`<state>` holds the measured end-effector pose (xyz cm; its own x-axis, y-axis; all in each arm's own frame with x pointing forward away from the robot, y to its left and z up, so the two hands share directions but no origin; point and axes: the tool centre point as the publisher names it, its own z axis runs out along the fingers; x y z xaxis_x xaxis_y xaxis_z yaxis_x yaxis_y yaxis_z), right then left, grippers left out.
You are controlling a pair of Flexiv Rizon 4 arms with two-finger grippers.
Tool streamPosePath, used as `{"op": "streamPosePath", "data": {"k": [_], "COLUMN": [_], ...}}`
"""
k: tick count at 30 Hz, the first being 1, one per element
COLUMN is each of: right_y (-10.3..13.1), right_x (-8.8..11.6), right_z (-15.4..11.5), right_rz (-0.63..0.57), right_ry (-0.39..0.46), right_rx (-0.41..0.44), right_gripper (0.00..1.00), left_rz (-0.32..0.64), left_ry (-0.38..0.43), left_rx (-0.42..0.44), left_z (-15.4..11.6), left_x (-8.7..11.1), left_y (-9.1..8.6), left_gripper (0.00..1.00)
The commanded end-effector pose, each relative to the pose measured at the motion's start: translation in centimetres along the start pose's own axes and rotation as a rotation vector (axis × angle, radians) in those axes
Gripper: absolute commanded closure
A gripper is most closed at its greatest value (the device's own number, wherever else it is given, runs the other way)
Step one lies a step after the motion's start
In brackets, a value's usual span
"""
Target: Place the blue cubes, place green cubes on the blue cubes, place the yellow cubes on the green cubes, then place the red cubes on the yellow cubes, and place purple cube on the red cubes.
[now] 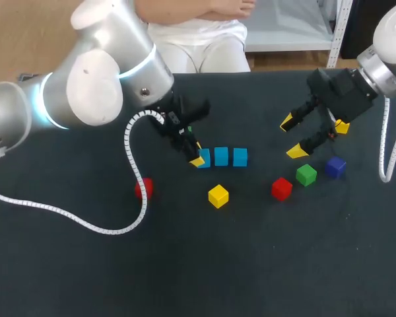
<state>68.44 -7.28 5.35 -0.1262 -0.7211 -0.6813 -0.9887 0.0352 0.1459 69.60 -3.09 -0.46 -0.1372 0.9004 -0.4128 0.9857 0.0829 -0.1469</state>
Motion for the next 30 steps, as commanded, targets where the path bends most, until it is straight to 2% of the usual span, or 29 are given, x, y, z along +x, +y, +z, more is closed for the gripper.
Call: {"op": "streamPosePath", "data": {"k": [1,22,25,27,30], "right_y": [0.13,0.13,0.13,0.13,0.13], "right_x": [0.03,0.03,0.03,0.03,0.03], "right_z": [-0.04,-0.04,-0.04,-0.04,-0.04], "right_rz": [-0.001,-0.001,-0.001,-0.001,-0.001], "right_ry": [-0.002,-0.002,-0.002,-0.002,-0.002], "right_rx": [0.003,0.003,0.003,0.003,0.003], "right_gripper": [0.0,0.0,0.0,0.0,0.0], "left_rz": [0.004,0.013,0.014,0.014,0.013], "left_ry": [-0.012,-0.007,-0.006,-0.006,-0.006], "left_rx": [-0.001,0.007,0.009,0.01,0.009], "left_z": [0.0,0.07,0.15,0.17,0.19], "left_x": [0.04,-0.05,-0.09,-0.09,-0.07], "left_y": [-0.01,0.04,0.04,0.05,0.05], "left_gripper": [1.0,1.0,0.91,0.95,0.95]}}
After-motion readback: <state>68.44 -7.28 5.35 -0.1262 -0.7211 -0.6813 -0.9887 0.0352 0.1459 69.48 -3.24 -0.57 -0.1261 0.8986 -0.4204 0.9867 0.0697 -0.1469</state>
